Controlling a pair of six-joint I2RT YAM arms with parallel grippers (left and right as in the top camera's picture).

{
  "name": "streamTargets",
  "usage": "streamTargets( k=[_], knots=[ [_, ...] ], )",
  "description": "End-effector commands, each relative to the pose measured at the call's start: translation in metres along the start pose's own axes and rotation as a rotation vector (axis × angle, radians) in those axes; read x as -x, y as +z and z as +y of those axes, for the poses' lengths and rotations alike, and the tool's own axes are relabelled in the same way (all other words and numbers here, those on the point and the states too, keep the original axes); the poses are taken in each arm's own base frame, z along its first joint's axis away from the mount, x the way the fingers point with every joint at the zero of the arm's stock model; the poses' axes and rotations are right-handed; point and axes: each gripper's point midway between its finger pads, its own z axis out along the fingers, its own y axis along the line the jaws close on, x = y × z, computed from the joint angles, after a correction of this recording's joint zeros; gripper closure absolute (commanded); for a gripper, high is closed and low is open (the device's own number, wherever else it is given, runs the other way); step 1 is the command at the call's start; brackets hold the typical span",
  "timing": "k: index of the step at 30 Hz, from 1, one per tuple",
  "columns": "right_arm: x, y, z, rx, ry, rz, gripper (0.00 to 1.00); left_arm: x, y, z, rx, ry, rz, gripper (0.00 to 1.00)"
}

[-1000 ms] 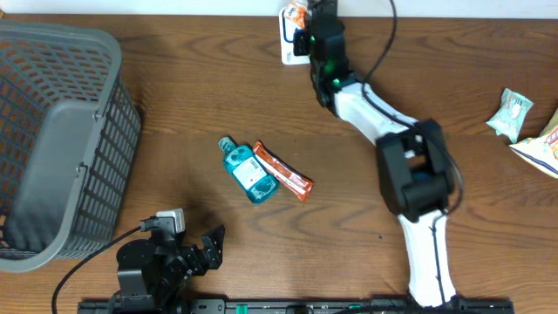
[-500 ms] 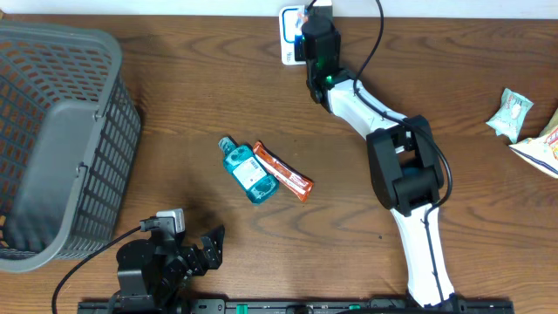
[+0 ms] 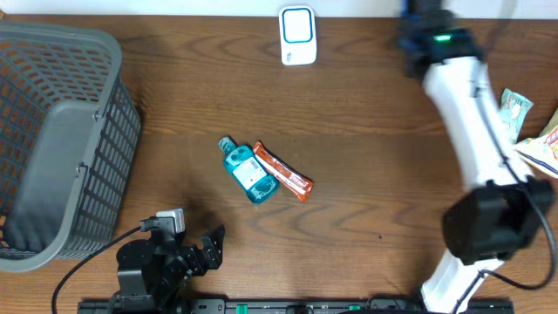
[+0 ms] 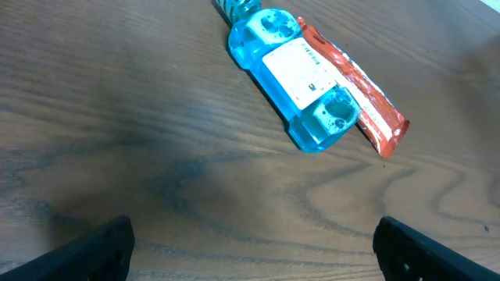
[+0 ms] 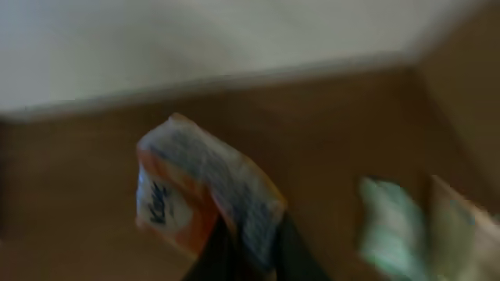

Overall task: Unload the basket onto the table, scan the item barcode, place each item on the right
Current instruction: 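Carry the Kleenex pack to the right edge and release it, then reach the right gripper down to the orange snack bar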

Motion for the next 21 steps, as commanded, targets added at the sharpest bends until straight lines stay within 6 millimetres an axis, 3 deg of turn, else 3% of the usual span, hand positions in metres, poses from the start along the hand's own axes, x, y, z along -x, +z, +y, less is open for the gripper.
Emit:
streamTargets(
  k=[1,5,9,11,16,19,21],
  knots=[
    [-0.063,0.035,-0.064,-0.216,0.095,0.229,0.99,0.000,-0.001,0.001,0.008,-0.008,0.000,0.02],
    [-0.125,0.057,-0.132,-0.406,0.382,0.377,0.99,0.000,-0.001,0.001,0.008,-0.008,0.000,0.02],
    [-0.173,0.080,-0.175,-0.515,0.558,0.431,0.99,0.000,-0.001,0.001,0.008,-0.008,0.000,0.02],
    [-0.201,0.098,-0.189,-0.521,0.630,0.452,0.99,0.000,-0.001,0.001,0.008,-0.008,0.000,0.02],
    [-0.249,0.126,-0.200,-0.464,0.768,0.484,0.99,0.000,-0.001,0.001,0.008,-0.008,0.000,0.02],
    [-0.261,0.135,-0.215,-0.477,0.814,0.452,0.96,0.000,-0.001,0.001,0.008,-0.008,0.000,0.02],
    [-0.256,0.140,-0.226,-0.473,0.803,0.424,0.93,0.000,-0.001,0.001,0.008,-0.008,0.000,0.02]
  ],
)
